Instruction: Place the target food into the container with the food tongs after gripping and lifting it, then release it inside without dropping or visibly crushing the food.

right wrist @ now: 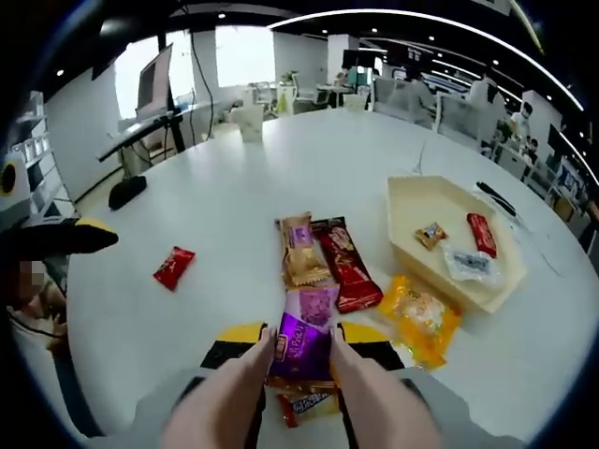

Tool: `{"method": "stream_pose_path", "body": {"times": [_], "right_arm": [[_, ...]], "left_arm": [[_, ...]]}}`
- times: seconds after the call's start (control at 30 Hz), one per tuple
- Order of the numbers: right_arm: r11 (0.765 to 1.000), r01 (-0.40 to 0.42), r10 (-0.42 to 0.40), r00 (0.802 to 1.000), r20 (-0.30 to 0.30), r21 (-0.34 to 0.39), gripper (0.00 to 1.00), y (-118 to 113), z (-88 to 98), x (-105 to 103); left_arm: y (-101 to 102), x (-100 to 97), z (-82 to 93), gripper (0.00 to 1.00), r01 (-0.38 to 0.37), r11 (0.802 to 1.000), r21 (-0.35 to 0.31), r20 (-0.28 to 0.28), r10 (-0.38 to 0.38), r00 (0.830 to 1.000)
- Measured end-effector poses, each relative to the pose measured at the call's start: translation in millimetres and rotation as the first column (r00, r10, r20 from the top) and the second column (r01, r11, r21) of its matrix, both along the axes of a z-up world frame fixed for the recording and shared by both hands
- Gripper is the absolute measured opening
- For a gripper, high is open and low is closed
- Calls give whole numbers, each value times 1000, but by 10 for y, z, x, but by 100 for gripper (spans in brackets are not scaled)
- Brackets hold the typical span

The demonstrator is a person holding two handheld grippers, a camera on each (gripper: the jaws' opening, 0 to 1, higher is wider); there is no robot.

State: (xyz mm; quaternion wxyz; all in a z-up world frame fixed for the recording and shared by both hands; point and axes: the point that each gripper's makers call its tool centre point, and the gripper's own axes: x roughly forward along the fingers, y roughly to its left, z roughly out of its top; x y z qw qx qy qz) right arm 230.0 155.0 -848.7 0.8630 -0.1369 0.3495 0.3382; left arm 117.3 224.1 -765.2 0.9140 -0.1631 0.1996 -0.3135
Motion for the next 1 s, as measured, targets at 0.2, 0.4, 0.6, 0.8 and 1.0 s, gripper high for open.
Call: {"method": "stream_pose_path", "body": {"times": [0.2,0.4,0.6,0.8,1.0], "right_arm": [[1000,-15,15,1000,-2,-2,28,1,-2,-1],[1000,-23,23,1000,9,-1,28,8,-3,-5],[1000,-12,11,1000,-15,-6,26,10,-8,23],[1000,-22,22,1000,-15,6,22,-32,-10,16],[1000,-31,31,999,-19,5,21,-41,-12,25]], "left_arm": [[-11,21,-1,99,3,1000,3,-1,-3,1000],[-21,28,0,98,7,1000,1,-5,-7,1000],[-13,43,7,98,6,1000,3,-2,-6,1000],[-24,30,-33,98,13,1000,14,-12,-13,1000],[-39,21,-14,98,14,1000,8,-11,-14,1000]]}}
